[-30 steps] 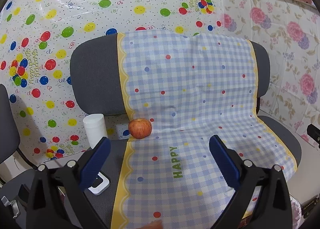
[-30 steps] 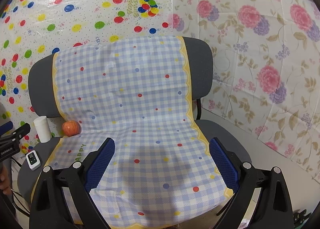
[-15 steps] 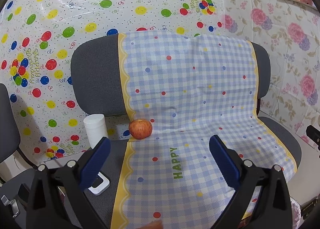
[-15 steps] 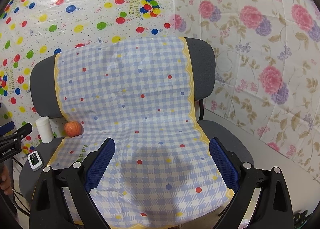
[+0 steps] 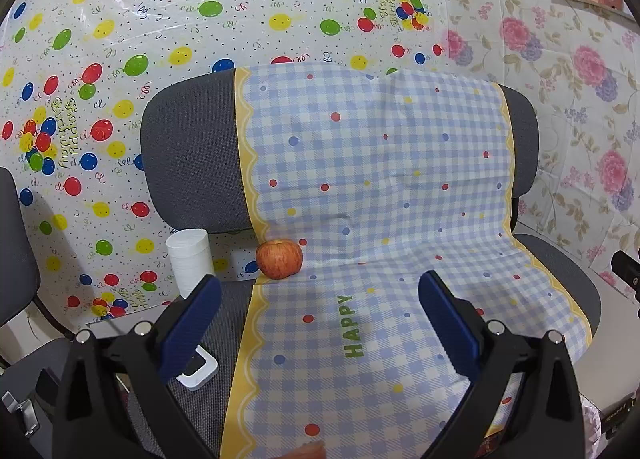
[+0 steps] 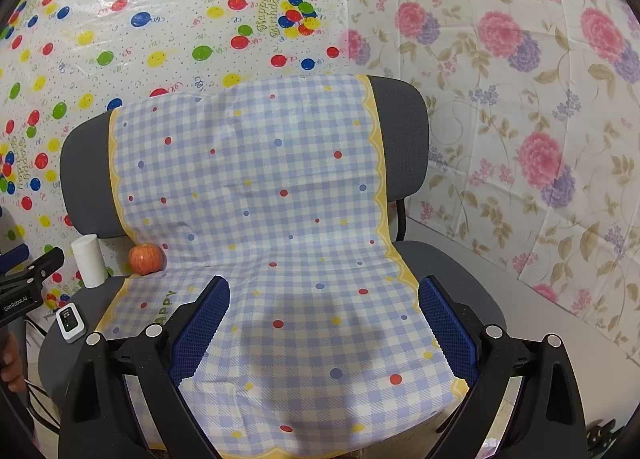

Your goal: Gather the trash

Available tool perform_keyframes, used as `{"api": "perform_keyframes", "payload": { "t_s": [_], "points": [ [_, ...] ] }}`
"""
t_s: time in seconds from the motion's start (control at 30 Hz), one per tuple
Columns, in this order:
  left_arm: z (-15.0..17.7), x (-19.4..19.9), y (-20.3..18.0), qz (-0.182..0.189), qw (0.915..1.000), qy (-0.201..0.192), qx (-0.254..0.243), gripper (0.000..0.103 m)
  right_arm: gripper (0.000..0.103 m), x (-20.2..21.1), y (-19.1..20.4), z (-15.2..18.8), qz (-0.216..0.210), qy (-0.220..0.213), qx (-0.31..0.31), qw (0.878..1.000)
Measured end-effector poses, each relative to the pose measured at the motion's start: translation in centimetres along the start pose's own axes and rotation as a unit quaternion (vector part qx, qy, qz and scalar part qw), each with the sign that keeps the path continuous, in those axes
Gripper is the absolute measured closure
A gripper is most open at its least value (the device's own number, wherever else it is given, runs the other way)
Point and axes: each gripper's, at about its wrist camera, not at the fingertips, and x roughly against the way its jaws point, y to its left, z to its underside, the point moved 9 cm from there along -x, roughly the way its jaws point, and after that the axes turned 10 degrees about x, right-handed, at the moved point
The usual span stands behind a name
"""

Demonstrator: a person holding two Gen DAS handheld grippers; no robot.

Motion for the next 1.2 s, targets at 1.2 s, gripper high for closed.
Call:
{"api": "perform_keyframes", "payload": {
  "t_s": [1.2],
  "points": [
    [0.59,0.28,-0.02,-0.002,1.0,0.002,0.002,0.007,0.009,0.01,0.01,0.09,0.0,0.0,-0.001,1.0]
  ]
}}
